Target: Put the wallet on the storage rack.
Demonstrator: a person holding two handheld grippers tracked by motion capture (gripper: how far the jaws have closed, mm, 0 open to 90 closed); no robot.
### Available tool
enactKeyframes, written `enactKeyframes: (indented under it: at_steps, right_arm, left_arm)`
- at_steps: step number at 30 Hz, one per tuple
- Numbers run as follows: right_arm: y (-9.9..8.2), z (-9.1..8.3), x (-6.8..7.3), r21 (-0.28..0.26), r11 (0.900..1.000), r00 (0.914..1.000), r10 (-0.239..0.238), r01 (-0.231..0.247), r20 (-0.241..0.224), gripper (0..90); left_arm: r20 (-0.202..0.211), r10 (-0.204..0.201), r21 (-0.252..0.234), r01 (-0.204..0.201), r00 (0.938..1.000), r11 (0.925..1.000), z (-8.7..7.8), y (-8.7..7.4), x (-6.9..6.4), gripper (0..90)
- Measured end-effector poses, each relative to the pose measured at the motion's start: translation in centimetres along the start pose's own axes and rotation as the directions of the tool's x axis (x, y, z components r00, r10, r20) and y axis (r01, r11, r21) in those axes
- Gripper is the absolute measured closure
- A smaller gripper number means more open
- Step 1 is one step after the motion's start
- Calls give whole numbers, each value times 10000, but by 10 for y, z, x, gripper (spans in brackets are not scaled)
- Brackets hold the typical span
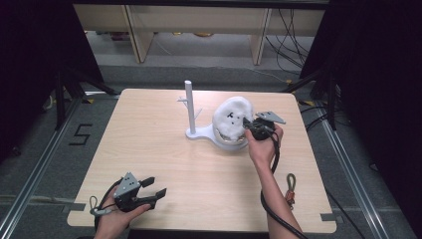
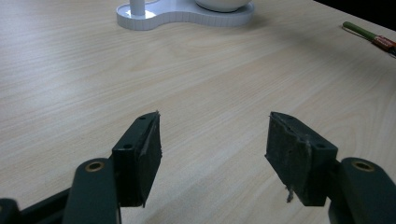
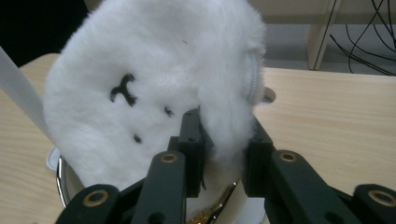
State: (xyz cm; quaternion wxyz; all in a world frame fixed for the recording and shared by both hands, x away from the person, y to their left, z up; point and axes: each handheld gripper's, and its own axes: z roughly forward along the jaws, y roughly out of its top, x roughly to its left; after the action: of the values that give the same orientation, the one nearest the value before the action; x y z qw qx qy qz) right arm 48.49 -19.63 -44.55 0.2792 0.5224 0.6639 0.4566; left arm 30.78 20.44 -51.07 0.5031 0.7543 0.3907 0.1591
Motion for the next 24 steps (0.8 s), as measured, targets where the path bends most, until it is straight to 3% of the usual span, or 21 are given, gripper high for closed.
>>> enactKeyframes:
  at_steps: [3, 4, 5, 6, 7, 8, 9, 10, 11, 14, 15, 18, 22, 23, 24]
  right_arm:
    - [0, 0, 0, 182, 9997, 9998, -141, 138, 120, 697]
    - [1, -2, 3, 324, 9995, 9995, 28, -38, 302, 680]
    - [2, -2, -1, 182, 9988, 9986, -453, 448, 266, 661]
    - [3, -3, 1, 198, 9994, 9990, -293, 286, 337, 638]
    - [5, -4, -1, 161, 9980, 9973, -615, 609, 412, 624]
    - [6, -6, 3, 267, 9994, 9983, -239, 225, 526, 611]
    - [7, -6, -1, 198, 9979, 9971, -631, 624, 422, 604]
    - [8, -7, -1, 174, 9975, 9963, -695, 687, 514, 599]
    - [9, -9, 3, 253, 9993, 9978, -276, 261, 609, 593]
    - [13, -11, -1, 3, 9972, 9954, -753, 754, 585, 572]
    - [14, -13, 0, 37, 9979, 9956, -647, 646, 673, 574]
    - [16, -17, 2, -189, 9977, 9949, -628, 645, 789, 643]
    - [22, -23, 5, -284, 9935, 9926, -1084, 1101, 551, 799]
    - [22, -25, 10, -170, 9970, 9964, -742, 749, 399, 823]
    - [24, -24, 9, -203, 9942, 9940, -1053, 1059, 300, 851]
  left_arm:
    - [-5, -8, -7, 8, 10000, 10000, 0, 0, 0, 348]
    - [-4, -8, -12, 8, 10000, 10000, 0, 0, 0, 348]
    - [-4, -8, -9, 8, 10000, 10000, 0, 0, 0, 348]
    - [-4, -7, -11, 7, 10000, 10000, 0, 0, 0, 348]
    - [110, -3, -78, 4, 9999, 10000, 1, 0, 0, 348]
    - [112, -6, -92, 8, 9999, 10000, 1, 0, 0, 348]
    - [116, 10, -86, -9, 9999, 10000, 1, 0, 0, 348]
    - [100, 10, -96, -9, 9999, 10000, 0, 0, 0, 348]
    - [101, 18, -94, -17, 9999, 10000, 0, 0, 0, 348]
    - [125, -105, -108, 106, 9999, 9999, 1, 0, -1, 348]
    - [131, -100, -110, 101, 9999, 9999, 1, 0, -1, 348]
    - [124, -98, -114, 100, 9999, 9999, 1, 0, -1, 348]
    - [110, 21, -128, -19, 9999, 9999, 0, 1, -1, 348]
    - [131, 84, -127, -82, 9999, 9999, 0, 1, -1, 348]
    - [69, 107, -71, -107, 9999, 9999, 0, 1, -1, 348]
